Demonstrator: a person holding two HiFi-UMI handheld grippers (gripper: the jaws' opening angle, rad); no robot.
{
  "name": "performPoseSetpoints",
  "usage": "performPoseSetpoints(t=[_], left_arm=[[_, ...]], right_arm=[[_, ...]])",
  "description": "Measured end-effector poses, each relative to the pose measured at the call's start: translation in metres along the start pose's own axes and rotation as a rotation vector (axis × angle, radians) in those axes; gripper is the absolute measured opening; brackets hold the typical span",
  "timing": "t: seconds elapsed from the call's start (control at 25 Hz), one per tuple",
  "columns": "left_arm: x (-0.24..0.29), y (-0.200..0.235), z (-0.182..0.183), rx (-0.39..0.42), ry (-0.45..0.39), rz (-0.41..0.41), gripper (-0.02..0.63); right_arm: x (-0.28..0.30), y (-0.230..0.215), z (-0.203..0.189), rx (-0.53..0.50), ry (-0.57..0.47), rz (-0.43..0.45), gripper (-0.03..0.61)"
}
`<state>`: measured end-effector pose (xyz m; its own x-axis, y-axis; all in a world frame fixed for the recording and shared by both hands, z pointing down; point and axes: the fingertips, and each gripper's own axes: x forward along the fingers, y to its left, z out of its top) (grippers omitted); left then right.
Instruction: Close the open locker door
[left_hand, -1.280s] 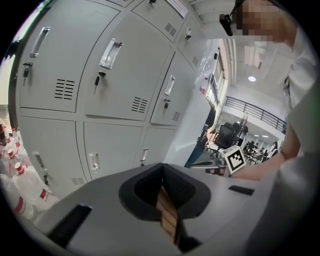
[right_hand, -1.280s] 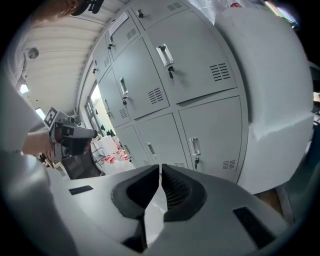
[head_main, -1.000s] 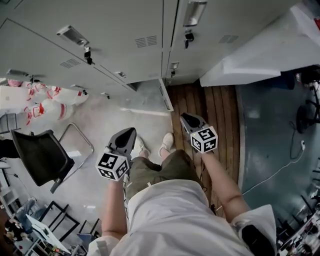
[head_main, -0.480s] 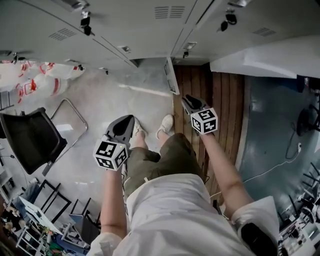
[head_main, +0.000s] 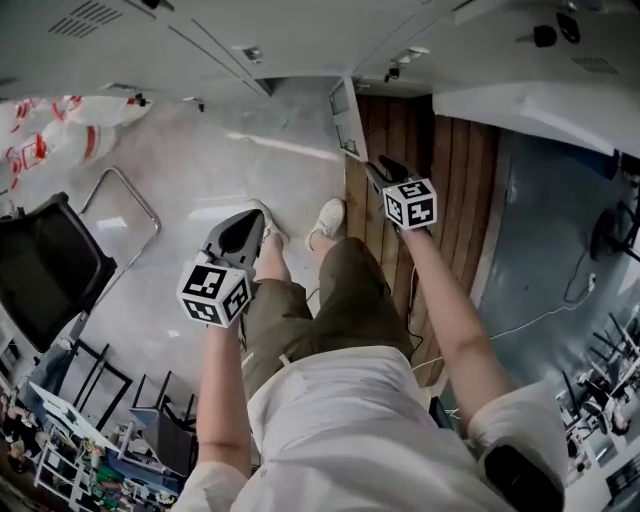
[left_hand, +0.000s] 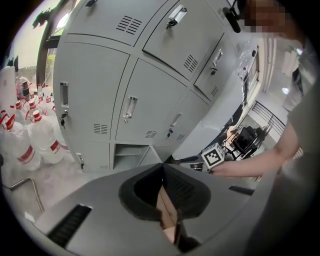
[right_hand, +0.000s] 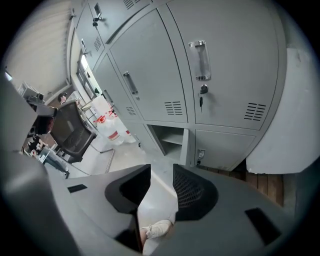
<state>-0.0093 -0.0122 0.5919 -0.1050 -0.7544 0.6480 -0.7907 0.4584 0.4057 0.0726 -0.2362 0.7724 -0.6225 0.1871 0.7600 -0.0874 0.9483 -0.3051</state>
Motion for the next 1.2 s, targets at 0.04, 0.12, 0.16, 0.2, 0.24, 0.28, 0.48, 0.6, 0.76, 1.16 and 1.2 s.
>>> performPoseSetpoints(t=[0.04,0.12,0.16,0.2,0.24,0.28,0.48,0.6,0.76,1.16,1.2], left_arm=[[0.002,0.004,-0.004,-0.011,0.001,-0.003,0.002],[0.007,0.012,-0.010,-0.023,0.005,-0.009,0.002],[0.009,0.017,-0.012,-0.025,0.008,-0.013,0.002],[0.011,0.020,-0.015,-0.025,0.013,-0.017,0.002],[0.013,0.024,-0.019,-0.028,0.021,-0.022,0.002],[0.016,0.028,-0.024,-0.034,0.029,-0.027,0.002],[0.024,0.053,-0.043,-0.071,0.051,-0.040,0.002],[0.027,0.062,-0.049,-0.084,0.049,-0.050,0.002],[0.032,0.074,-0.059,-0.073,0.064,-0.073,0.002],[0.037,0.095,-0.086,-0.099,0.087,-0.100,0.002],[0.037,0.097,-0.090,-0.102,0.093,-0.104,0.002]], right_arm=[[0.006,-0.002,-0.004,0.001,0.011,-0.005,0.135],[0.020,-0.005,-0.009,0.001,0.028,-0.015,0.138],[0.027,-0.006,-0.010,0.001,0.035,-0.021,0.141],[0.033,-0.007,-0.012,0.003,0.043,-0.027,0.144],[0.038,-0.008,-0.016,0.008,0.053,-0.036,0.149],[0.042,-0.011,-0.020,0.016,0.063,-0.048,0.154],[0.065,-0.024,-0.042,0.049,0.103,-0.139,0.173],[0.073,-0.030,-0.057,0.064,0.126,-0.171,0.184],[0.083,-0.037,-0.068,0.074,0.140,-0.210,0.193],[0.106,-0.039,-0.085,0.126,0.146,-0.234,0.195],[0.108,-0.037,-0.086,0.130,0.142,-0.237,0.195]])
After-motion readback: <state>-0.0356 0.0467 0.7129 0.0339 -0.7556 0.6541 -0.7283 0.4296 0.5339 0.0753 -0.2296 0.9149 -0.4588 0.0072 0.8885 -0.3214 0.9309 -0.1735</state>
